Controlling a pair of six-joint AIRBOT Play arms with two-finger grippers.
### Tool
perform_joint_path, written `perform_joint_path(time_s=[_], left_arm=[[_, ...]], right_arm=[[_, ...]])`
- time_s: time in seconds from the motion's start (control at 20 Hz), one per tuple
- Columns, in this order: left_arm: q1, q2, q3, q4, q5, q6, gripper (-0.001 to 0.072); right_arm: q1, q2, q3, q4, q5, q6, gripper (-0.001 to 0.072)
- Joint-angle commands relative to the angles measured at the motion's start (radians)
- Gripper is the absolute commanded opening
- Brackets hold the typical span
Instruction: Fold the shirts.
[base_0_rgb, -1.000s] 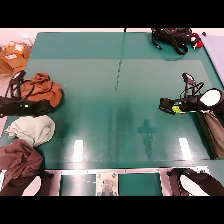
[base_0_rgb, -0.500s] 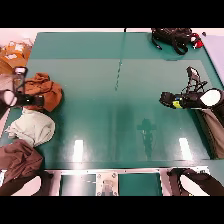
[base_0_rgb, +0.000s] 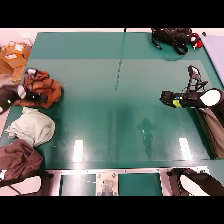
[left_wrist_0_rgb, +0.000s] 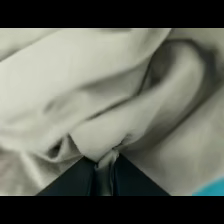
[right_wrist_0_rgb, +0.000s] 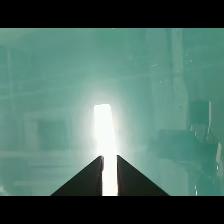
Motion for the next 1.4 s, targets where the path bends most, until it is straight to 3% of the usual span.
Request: perform_joint_path(time_s=[0.0,0.1,0.3,0.35,0.4,0.65,0.7,0.75,0.8,0.85,0.9,1.1,1.2,1.35], left_arm=[[-0.001,0.026,0.234,-0.252,-0.267,0.126,0.0023],[-0.038,0.102,0.355,-0.407,-0.317,0.174,0.0023],[-0.251,0.229,0.518,-0.517,-0.312,0.172,0.0023],[-0.309,0.232,0.541,-0.550,-0.316,0.163,0.0023],[-0.371,0.233,0.544,-0.591,-0.309,0.154,0.0024],[-0.628,0.098,0.537,-0.613,-0.367,0.073,0.0025],[-0.662,0.050,0.537,-0.613,-0.399,0.053,0.0026],[-0.689,-0.002,0.538,-0.613,-0.434,0.025,0.0034],[-0.706,-0.047,0.538,-0.619,-0.462,0.021,0.0319],[-0.713,-0.087,0.538,-0.624,-0.490,-0.015,0.0687],[-0.708,-0.111,0.538,-0.623,-0.513,-0.054,0.0720],[-0.601,-0.114,0.548,-0.594,-0.579,-0.055,0.0720],[-0.533,-0.114,0.546,-0.593,-0.652,-0.077,0.0720],[-0.480,-0.114,0.469,-0.589,-0.707,-0.077,0.0720]], right_arm=[[-0.004,0.000,0.002,0.001,0.041,0.000,0.0108],[-0.019,0.001,0.010,0.001,0.076,0.000,0.0107],[-0.056,0.001,0.045,0.000,0.122,-0.001,0.0101],[-0.066,0.001,0.058,0.000,0.136,-0.001,0.0035],[-0.077,0.001,0.070,0.000,0.157,-0.009,0.0019],[-0.124,0.001,0.105,0.003,0.242,-0.012,0.0021],[-0.126,0.000,0.105,0.003,0.257,-0.012,0.0044],[-0.126,0.000,0.105,0.003,0.270,-0.012,0.0133],[-0.126,0.000,0.105,0.003,0.280,-0.012,0.0226],[-0.126,0.000,0.105,0.003,0.288,-0.014,0.0279],[-0.126,0.000,0.105,0.003,0.295,-0.021,0.0312],[-0.145,-0.004,0.105,0.003,0.297,-0.027,0.0429],[-0.189,-0.030,0.105,0.018,0.294,-0.027,0.0429],[-0.258,-0.126,0.104,0.138,0.303,-0.114,0.0429]])
